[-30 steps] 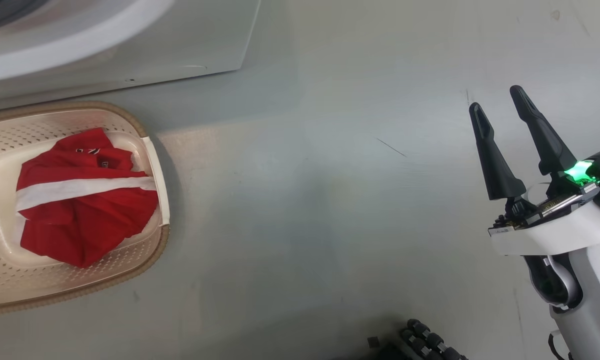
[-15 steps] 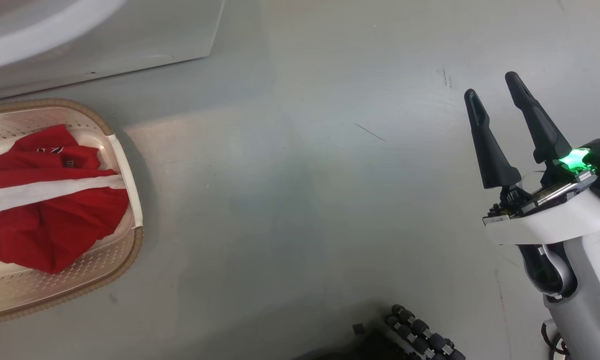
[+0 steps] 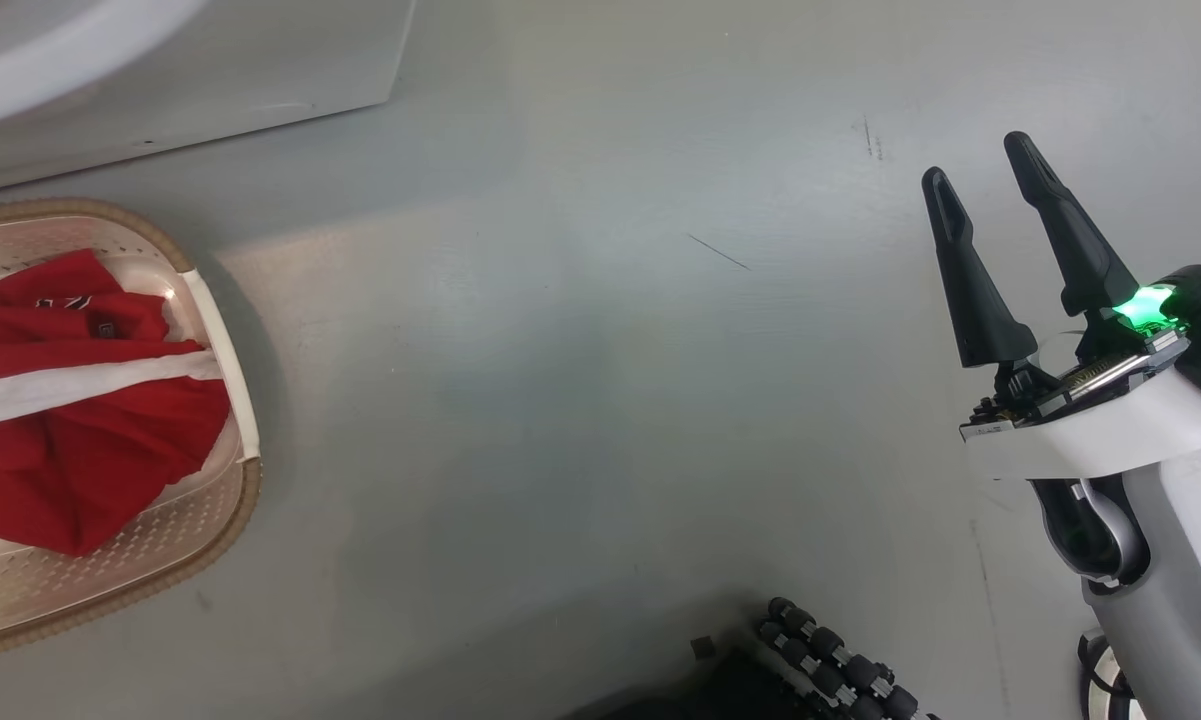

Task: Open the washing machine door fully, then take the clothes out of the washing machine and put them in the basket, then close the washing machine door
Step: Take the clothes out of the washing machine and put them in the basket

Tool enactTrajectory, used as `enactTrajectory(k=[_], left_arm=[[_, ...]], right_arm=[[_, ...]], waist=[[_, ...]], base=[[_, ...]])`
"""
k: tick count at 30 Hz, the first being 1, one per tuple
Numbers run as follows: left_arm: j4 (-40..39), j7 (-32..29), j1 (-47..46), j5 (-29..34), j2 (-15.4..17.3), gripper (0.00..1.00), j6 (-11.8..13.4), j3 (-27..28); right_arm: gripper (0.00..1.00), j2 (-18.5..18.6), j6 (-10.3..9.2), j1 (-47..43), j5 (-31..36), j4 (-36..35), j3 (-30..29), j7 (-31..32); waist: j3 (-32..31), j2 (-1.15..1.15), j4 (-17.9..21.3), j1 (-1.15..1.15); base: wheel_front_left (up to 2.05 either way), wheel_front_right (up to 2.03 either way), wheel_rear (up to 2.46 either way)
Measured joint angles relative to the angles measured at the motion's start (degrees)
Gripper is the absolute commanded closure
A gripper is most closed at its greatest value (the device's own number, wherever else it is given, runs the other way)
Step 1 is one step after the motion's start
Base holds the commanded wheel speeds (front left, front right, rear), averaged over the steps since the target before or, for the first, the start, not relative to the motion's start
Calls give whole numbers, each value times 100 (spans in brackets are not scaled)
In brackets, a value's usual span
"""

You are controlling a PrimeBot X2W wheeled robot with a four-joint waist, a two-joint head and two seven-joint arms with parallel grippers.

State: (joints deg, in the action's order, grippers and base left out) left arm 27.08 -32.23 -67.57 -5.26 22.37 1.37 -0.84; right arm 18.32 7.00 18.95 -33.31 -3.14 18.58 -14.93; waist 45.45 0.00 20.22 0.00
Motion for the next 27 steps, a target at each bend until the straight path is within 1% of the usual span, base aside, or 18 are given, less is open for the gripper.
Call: enactTrajectory(k=[15, 16, 17, 18, 19, 27], left_arm=[[457, -157, -226, 89, -1, 0, 48, -58], [487, -159, -244, 87, -5, 6, 60, -55], [521, -179, -268, 73, -15, 44, 60, -48], [556, -205, -296, 71, -25, 87, 60, -42], [582, -225, -314, 56, -37, 100, 60, -41], [723, -158, -334, 29, -90, 100, 36, -68]], right_arm=[[0, -12, 0, 64, -47, 59, -12, 0], [0, -12, 0, 69, -47, 62, -13, 0], [0, -11, 0, 77, -47, 65, -14, 0], [0, -11, 0, 85, -47, 67, -18, 0], [0, -10, 0, 92, -47, 67, -20, 0], [0, -5, 0, 116, -46, 79, -54, 0]], waist=[[105, 0, 106, 0], [109, 0, 103, 0], [111, 0, 99, 0], [113, 0, 95, 0], [114, 0, 89, 0], [109, 0, 34, 0]], base=[[0, 0, 0], [0, 0, 0], [0, 0, 0], [0, 0, 0], [0, 0, 0], [0, 0, 0]])
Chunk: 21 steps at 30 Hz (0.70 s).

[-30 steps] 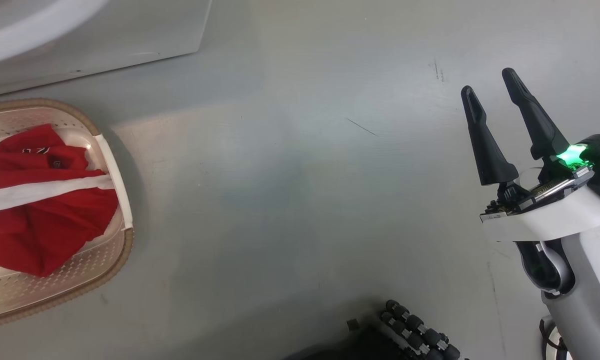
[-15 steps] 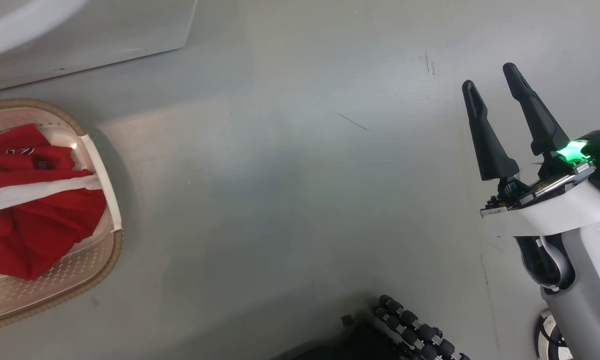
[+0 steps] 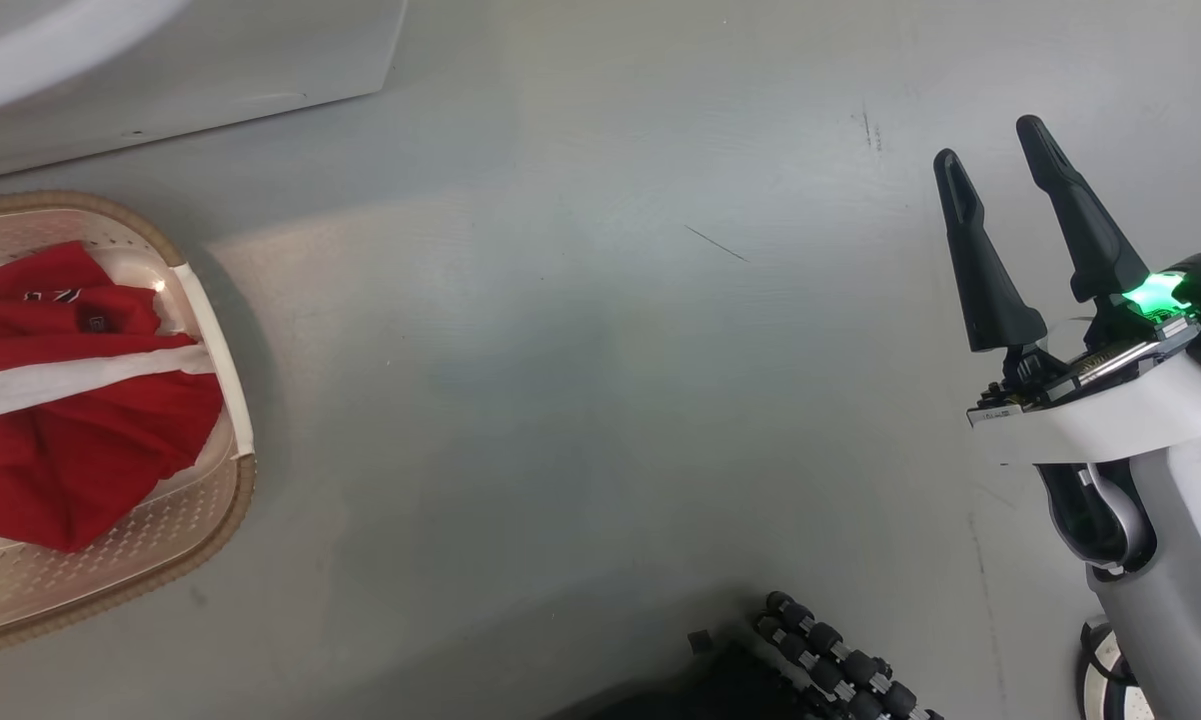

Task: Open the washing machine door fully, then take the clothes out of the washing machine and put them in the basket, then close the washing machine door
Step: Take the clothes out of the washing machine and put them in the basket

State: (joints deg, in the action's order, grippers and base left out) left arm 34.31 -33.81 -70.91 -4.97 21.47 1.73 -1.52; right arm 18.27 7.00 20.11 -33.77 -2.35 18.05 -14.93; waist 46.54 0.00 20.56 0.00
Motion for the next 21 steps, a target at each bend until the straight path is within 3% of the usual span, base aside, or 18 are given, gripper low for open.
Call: enactTrajectory(k=[21], left_arm=[[427, 938, 66, -108, -258, 100, -160, -93]], right_arm=[[0, 124, 0, 42, 163, 90, -199, 0]], waist=[[-451, 0, -328, 0]], base=[[0, 0, 0]])
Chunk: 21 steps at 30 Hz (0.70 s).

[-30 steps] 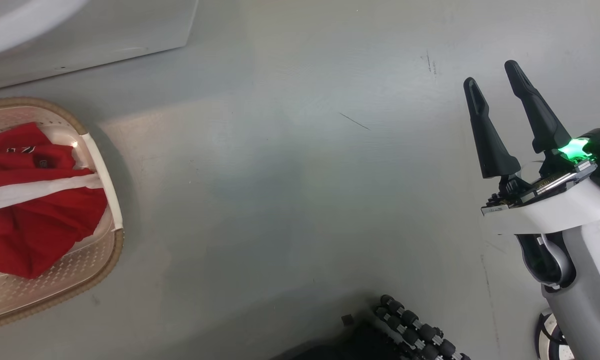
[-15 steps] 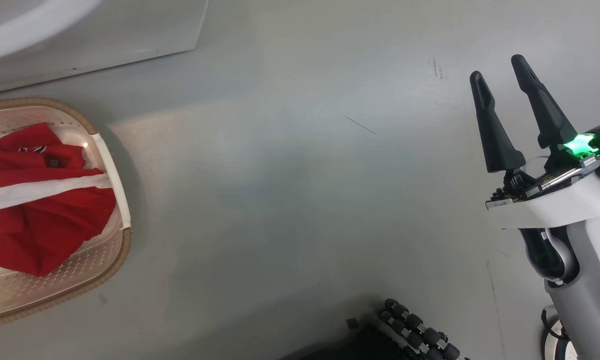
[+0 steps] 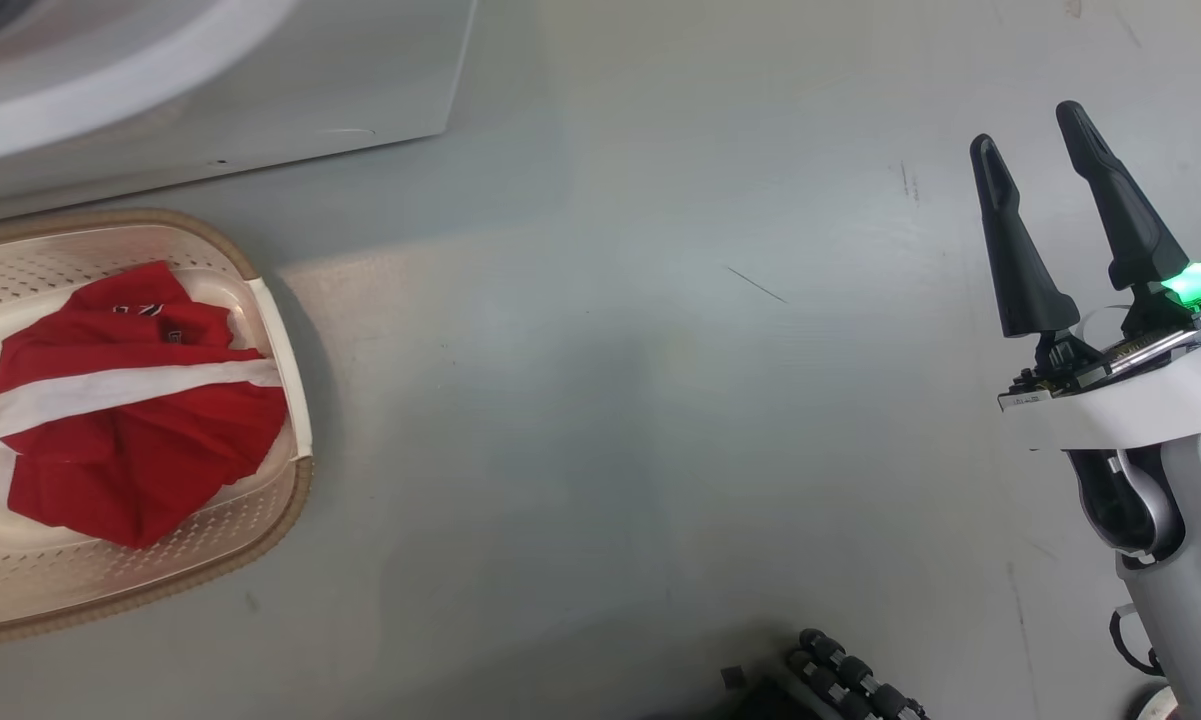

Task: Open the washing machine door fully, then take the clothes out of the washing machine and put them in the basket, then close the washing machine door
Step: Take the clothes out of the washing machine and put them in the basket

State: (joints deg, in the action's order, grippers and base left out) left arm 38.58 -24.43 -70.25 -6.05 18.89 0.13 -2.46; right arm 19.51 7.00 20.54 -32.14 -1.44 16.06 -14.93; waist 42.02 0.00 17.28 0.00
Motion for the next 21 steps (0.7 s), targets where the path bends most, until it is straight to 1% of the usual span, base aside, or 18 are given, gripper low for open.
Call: enactTrajectory(k=[4, 8, 16, 21], left_arm=[[110, 201, 212, -33, -26, 100, -53, -11], [189, 407, 469, -86, -37, 100, -163, -44], [346, 817, 959, -202, -180, 100, -344, -75], [397, 1101, 1343, -249, -219, 100, -403, -125]], right_arm=[[0, 26, 0, -13, 19, 0, -18, 0], [0, 35, 0, -52, 55, 2, -25, 0], [0, 48, 0, -248, 108, 56, -40, 0], [0, 47, 0, -398, 164, 104, -40, 0]], waist=[[-135, 0, -113, 0], [-291, 0, -226, 0], [-655, 0, -446, 0], [-917, 0, -575, 0]], base=[[0, 0, 0], [0, 0, 0], [0, 0, 0], [0, 0, 0]])
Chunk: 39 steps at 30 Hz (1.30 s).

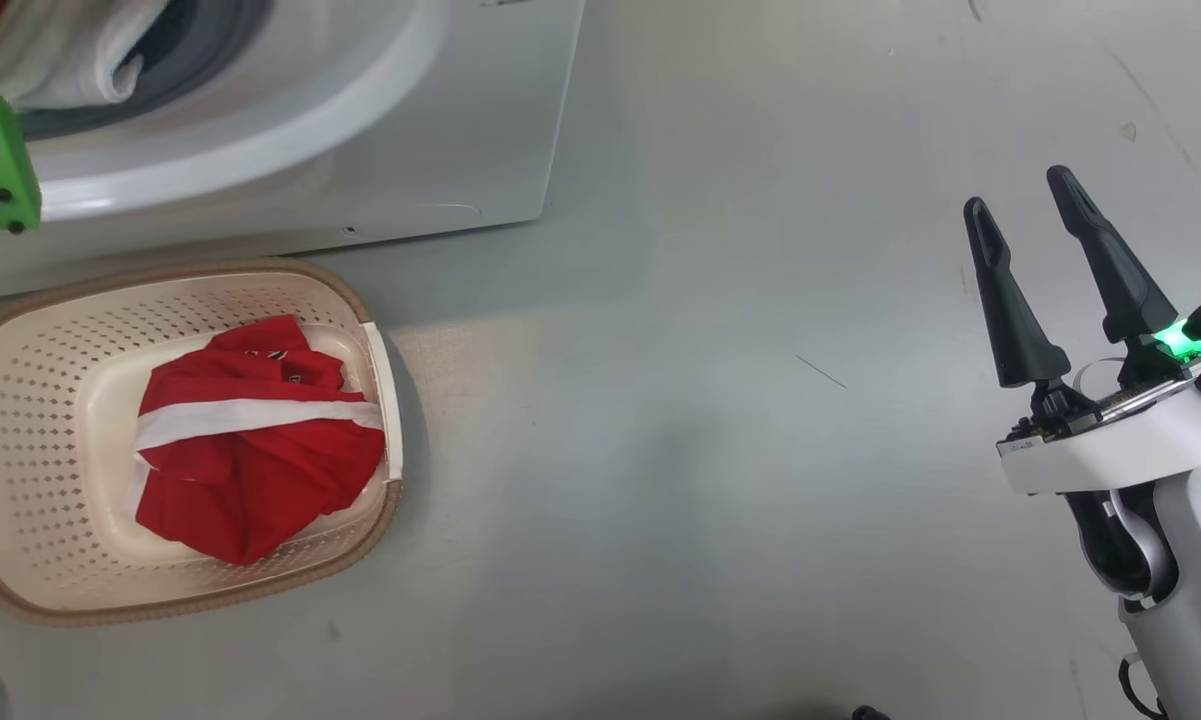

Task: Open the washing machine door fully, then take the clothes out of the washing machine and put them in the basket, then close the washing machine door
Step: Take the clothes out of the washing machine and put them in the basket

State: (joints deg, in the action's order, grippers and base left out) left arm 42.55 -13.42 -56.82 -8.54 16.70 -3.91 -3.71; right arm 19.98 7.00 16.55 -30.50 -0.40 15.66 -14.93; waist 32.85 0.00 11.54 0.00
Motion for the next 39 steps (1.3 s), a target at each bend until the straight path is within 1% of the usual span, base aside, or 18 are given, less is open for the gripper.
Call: enactTrajectory(k=[7, 11, 19, 29, 39], left_arm=[[45, 405, 494, -47, -178, 100, -96, -97], [58, 630, 793, -56, -247, 100, -102, -160], [37, 1088, 1377, -103, -493, 100, -153, -260], [-126, 1616, 2046, -280, -761, 100, -196, -333], [-500, 2369, 2763, -301, -954, 100, -166, -367]], right_arm=[[0, 0, 0, -242, 74, 68, -11, 0], [0, -7, 0, -366, 145, 88, -3, 0], [0, -45, 0, -649, 211, 138, 19, 0], [0, -130, 0, -893, 265, 167, 5, 0], [0, -250, 0, -1113, 304, 186, -31, 0]], waist=[[-395, 0, -182, 0], [-624, 0, -293, 0], [-1079, 0, -529, 0], [-1532, 0, -816, 0], [-1893, 0, -1023, 0]], base=[[0, 0, 0], [0, 0, 0], [0, 0, 0], [0, 0, 0], [0, 0, 0]])
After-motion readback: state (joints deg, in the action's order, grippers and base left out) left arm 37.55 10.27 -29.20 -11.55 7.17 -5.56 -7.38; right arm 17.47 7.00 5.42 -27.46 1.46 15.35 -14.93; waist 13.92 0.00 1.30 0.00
